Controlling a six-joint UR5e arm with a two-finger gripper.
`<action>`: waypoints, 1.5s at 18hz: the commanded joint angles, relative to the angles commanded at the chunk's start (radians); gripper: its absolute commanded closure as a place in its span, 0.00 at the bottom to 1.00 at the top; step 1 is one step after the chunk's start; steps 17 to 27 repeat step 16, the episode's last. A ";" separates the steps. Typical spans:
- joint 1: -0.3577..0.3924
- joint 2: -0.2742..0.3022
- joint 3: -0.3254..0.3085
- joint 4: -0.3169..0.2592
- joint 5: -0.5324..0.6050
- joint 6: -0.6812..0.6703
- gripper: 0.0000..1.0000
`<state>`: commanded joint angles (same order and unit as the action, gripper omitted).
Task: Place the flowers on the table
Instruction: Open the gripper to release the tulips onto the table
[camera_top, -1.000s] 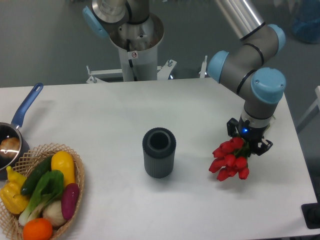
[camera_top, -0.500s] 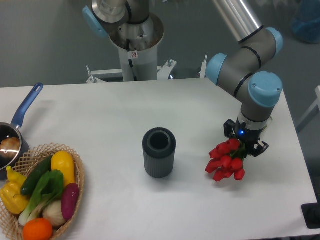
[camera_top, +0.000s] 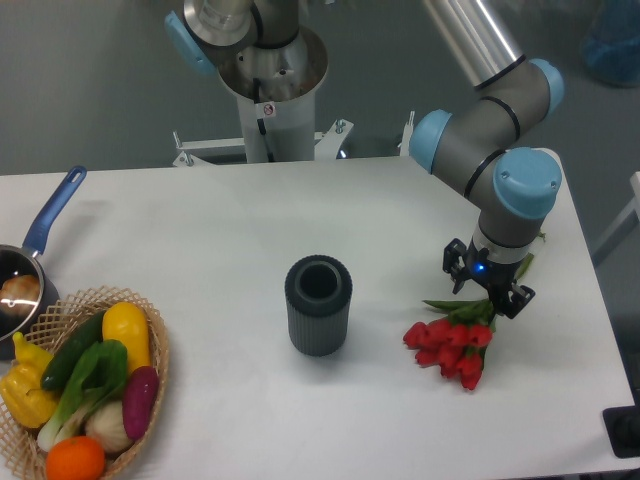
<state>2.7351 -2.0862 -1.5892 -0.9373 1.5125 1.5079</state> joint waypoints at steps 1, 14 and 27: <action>0.003 0.005 0.003 0.002 0.000 0.003 0.13; 0.087 0.034 0.026 0.107 -0.110 -0.017 0.00; 0.118 0.037 0.026 0.107 -0.164 -0.005 0.00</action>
